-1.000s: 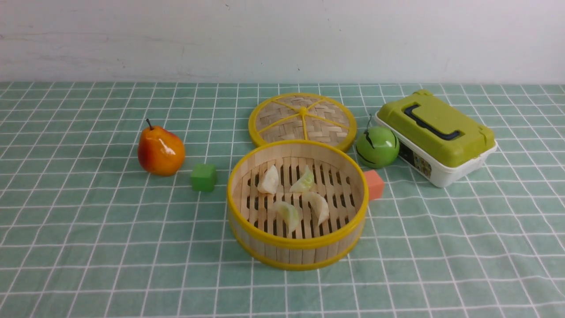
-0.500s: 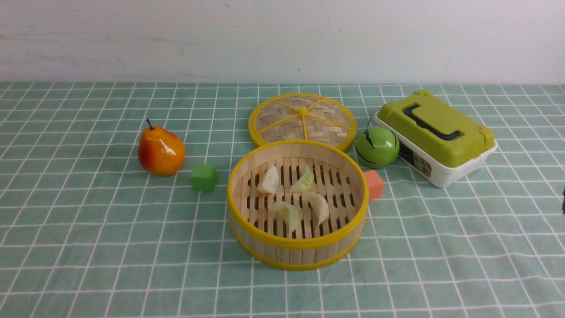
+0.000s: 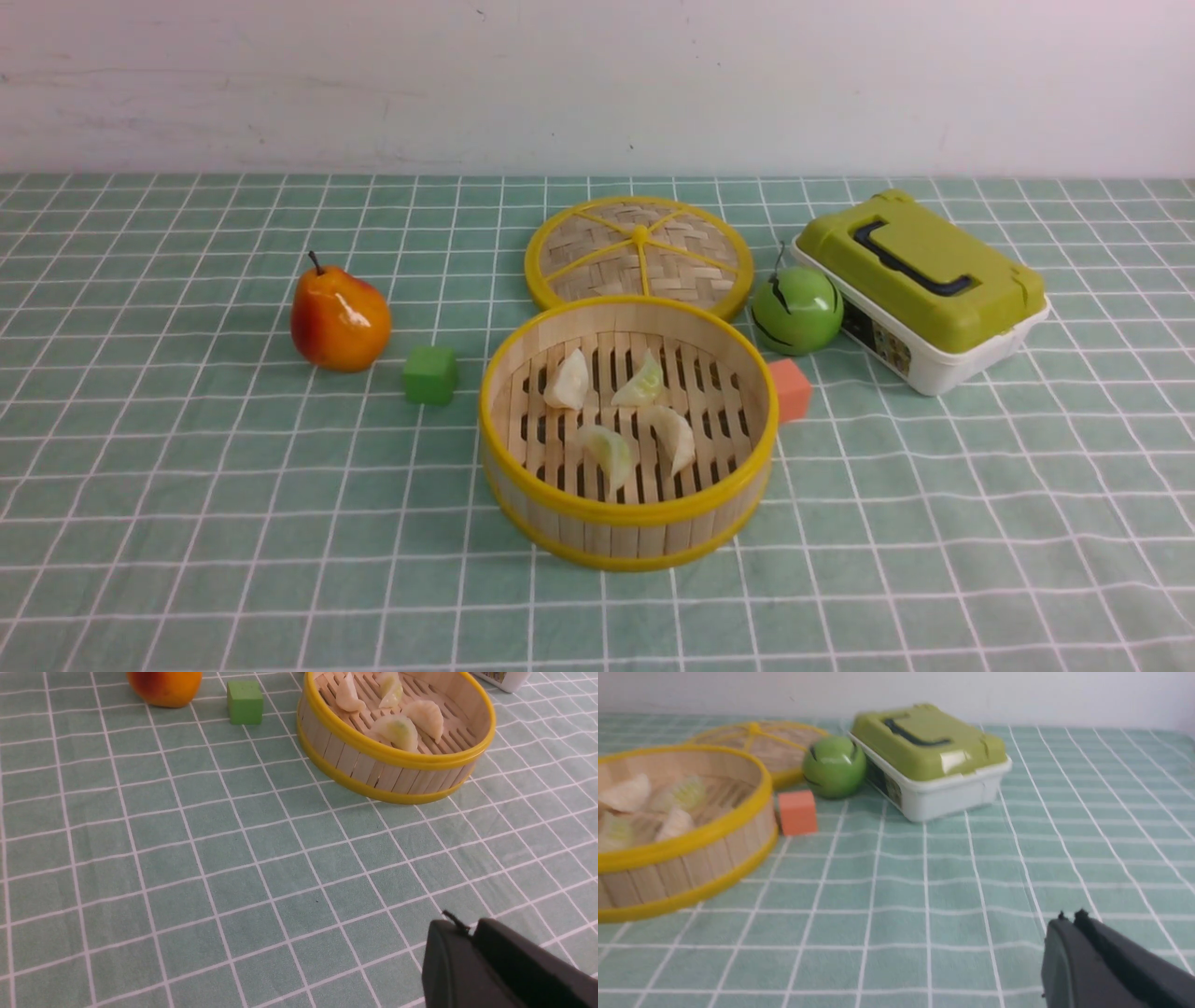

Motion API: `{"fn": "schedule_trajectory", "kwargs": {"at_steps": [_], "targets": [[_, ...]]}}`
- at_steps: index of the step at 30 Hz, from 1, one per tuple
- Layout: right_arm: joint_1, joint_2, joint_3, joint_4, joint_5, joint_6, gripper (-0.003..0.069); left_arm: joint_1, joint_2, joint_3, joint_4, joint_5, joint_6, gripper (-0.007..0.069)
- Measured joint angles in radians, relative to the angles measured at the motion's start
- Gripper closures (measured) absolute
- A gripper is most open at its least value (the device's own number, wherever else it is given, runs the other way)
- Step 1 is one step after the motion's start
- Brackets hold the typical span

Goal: Put the dumplings into the steamer on the table with the blue tablecloth.

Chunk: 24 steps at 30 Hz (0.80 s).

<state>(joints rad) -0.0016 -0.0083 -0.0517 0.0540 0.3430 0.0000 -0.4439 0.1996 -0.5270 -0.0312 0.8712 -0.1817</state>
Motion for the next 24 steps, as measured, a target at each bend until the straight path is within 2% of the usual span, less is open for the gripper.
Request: {"fn": "schedule_trajectory", "kwargs": {"at_steps": [4, 24], "targets": [[-0.02, -0.002, 0.051, -0.026, 0.011, 0.036, 0.0664, 0.0, 0.0, 0.0, 0.0, 0.001, 0.0, 0.0565], [-0.02, -0.002, 0.071, -0.033, 0.033, 0.039, 0.0657, 0.0, 0.0, 0.0, 0.0, 0.002, 0.0, 0.0547]]}}
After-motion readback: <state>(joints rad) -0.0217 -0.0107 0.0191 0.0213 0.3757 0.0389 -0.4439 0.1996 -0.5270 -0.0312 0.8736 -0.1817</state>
